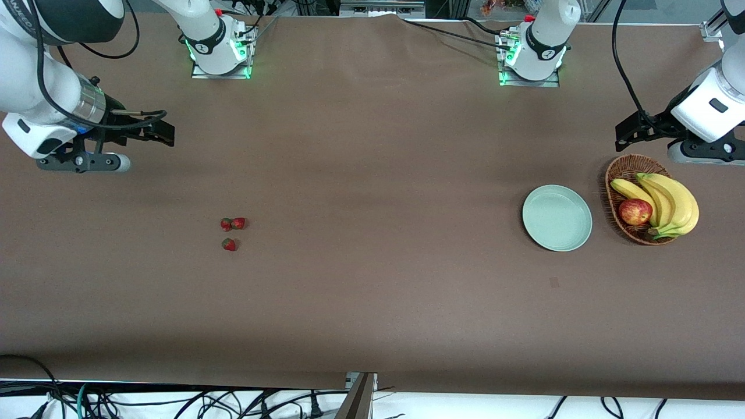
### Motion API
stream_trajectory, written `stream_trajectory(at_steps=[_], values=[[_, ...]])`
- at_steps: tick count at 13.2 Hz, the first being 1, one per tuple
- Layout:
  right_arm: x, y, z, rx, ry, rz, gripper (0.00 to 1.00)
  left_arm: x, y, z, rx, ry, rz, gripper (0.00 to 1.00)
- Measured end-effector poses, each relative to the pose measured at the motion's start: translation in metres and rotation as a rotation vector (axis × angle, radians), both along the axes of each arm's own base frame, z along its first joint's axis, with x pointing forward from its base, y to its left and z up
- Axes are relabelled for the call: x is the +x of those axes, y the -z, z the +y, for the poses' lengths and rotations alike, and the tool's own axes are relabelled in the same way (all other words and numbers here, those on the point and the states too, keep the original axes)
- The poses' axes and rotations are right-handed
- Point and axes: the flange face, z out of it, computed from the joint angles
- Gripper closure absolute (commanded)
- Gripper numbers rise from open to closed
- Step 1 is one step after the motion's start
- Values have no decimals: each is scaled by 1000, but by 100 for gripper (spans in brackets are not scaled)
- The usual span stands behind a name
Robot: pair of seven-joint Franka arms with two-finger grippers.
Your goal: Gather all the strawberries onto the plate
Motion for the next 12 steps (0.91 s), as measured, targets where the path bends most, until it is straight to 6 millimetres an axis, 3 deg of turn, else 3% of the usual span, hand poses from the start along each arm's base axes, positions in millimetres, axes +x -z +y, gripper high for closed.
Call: stream_trajectory(at_steps=[2, 3, 8, 12], values=[[5, 20, 3, 12, 2, -9, 0, 0, 0, 0, 0, 0, 0, 0], [7, 39, 4, 18, 4, -14, 0, 0, 0, 0, 0, 0, 0, 0], [17, 179, 22, 18, -22, -27, 0, 0, 0, -1, 0, 1, 4, 0], [44, 261, 19, 28, -64, -97, 2, -1, 0, -7, 0, 13, 5, 0]])
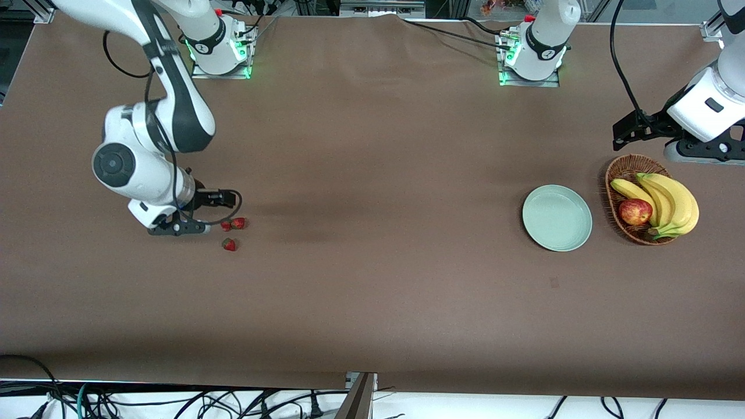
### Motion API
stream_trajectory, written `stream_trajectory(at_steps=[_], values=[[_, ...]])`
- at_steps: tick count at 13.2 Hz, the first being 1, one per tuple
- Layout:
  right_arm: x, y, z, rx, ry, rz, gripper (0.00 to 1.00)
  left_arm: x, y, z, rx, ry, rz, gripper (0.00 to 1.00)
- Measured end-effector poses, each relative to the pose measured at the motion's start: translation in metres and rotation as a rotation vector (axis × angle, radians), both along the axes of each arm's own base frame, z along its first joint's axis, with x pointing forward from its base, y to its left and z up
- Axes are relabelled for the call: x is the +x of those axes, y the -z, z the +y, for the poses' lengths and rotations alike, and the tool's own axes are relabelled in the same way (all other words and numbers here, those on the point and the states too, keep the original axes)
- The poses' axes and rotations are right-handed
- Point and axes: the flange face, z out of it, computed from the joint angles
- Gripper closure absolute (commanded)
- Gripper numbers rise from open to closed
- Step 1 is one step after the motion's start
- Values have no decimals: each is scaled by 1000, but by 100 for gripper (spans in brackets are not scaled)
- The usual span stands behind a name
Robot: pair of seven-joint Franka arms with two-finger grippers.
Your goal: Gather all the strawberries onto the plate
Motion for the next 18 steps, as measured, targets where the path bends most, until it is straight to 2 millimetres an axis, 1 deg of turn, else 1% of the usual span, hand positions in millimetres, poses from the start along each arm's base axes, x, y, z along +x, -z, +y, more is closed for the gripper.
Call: stream_trajectory(at_steps=[2, 4, 6, 8, 11, 13, 14, 15, 18], values=[[10, 33, -8, 3, -20, -37, 2, 0, -1, -2, 0, 3, -2, 0], [22, 52, -11, 2, -27, -56, 6, 0, -2, -3, 0, 5, -5, 0], [33, 61, -9, 2, -32, -64, 12, 0, -3, -4, 0, 7, -7, 0], [39, 68, -7, 3, -35, -78, 15, 0, -3, -5, 0, 8, -7, 0], [41, 85, -7, 4, -48, -96, 17, 0, -3, -6, 0, 10, -7, 0], [41, 94, -7, 4, -53, -101, 22, 0, -3, -7, 0, 13, -7, 0], [41, 98, -7, 4, -54, -104, 27, 0, -3, -7, 0, 13, -7, 0], [41, 102, -7, 3, -55, -104, 35, 0, -3, -7, 0, 13, -7, 0], [41, 106, -7, 3, -57, -102, 66, 0, -3, -7, 0, 13, -7, 0]])
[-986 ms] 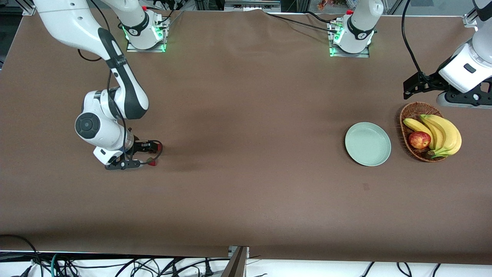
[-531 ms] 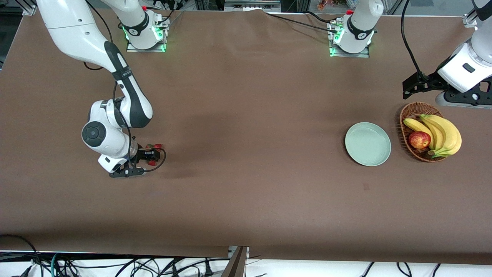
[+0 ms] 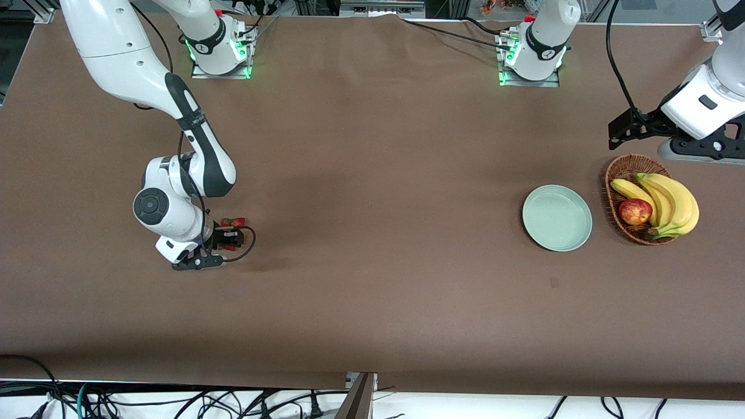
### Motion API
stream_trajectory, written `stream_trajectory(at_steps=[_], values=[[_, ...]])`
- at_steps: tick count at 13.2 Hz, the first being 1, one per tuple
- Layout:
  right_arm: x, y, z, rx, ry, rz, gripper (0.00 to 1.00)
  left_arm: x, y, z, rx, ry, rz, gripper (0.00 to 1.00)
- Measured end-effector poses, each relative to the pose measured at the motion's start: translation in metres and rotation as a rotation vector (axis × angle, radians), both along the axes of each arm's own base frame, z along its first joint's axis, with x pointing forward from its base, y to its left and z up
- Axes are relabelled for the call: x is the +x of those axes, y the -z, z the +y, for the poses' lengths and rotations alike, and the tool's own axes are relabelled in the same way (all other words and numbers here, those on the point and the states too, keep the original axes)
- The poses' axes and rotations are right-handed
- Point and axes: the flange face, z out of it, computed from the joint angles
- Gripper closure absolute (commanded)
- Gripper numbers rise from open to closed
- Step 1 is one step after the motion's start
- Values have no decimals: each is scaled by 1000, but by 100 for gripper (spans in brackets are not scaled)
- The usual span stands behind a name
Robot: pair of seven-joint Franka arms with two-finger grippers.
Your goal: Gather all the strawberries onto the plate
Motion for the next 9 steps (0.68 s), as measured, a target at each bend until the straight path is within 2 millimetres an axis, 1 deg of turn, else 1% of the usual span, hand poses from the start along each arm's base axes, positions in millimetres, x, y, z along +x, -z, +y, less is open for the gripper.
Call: stream_trajectory(at_steps=[1, 2, 4, 6, 8, 9], values=[[0, 0, 0, 0, -1, 0, 77, 0, 0, 0, 0, 0, 0, 0], [0, 0, 1, 0, -1, -1, 84, 0, 0, 0, 0, 0, 0, 0], [1, -1, 2, 2, -3, -3, 85, 0, 0, 0, 0, -2, 0, 0], [1, -4, 10, 6, -5, 4, 84, 0, 0, 1, 0, -7, 1, 0], [5, -17, 29, 5, 32, 47, 83, 0, 0, 3, 1, -13, 2, 0], [8, -32, 48, 5, 69, 77, 84, 0, 0, 3, 1, -17, 3, 0]])
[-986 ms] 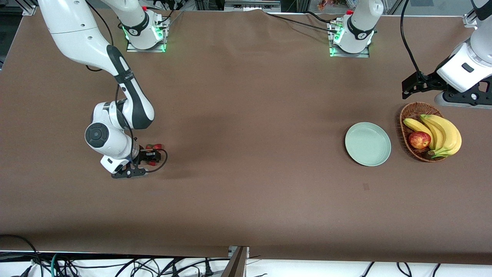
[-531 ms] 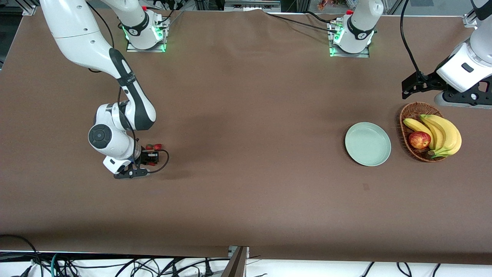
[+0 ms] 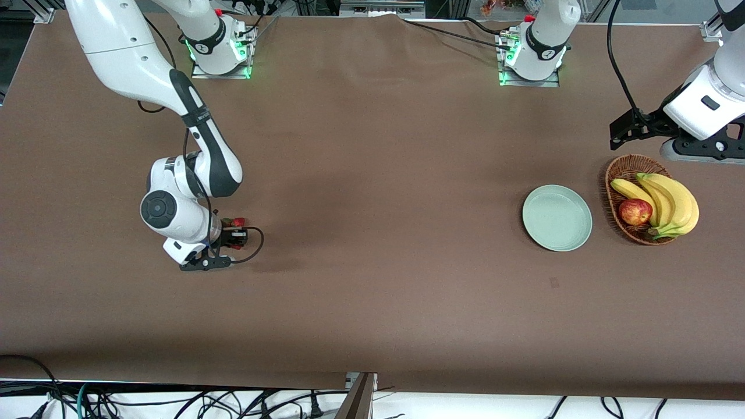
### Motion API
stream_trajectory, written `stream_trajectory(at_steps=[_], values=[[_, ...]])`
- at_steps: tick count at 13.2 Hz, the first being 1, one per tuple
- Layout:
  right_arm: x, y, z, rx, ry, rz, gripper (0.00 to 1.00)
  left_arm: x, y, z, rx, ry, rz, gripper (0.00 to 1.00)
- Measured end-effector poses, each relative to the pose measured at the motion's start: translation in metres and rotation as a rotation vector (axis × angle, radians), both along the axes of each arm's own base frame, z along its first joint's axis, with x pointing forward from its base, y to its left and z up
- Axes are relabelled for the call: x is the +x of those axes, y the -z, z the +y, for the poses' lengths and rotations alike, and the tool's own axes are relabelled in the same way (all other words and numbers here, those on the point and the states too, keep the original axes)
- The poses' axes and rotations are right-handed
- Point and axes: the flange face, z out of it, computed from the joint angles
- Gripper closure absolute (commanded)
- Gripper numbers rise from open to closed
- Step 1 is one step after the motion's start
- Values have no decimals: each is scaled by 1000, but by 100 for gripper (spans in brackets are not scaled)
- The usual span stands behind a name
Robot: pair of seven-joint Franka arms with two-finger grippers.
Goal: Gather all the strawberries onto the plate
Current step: 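Reach down and grasp one red strawberry with the right gripper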
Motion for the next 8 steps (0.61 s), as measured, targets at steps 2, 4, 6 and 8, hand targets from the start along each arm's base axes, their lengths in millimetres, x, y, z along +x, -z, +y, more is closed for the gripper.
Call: stream_trajectory(at_steps=[2, 4, 6, 8], values=[[4, -42, 55, 3, 91, 43, 83, -1, 1, -1, 2, -20, 6, 0], [-5, -81, 126, 9, 190, 39, 82, -1, 1, -2, 3, -35, 8, 0], [-31, -94, 202, 18, 278, 23, 82, -1, 1, -2, 3, -39, 9, 0], [-63, -88, 275, 45, 342, -5, 79, -1, 2, -2, 3, -39, 11, 0]])
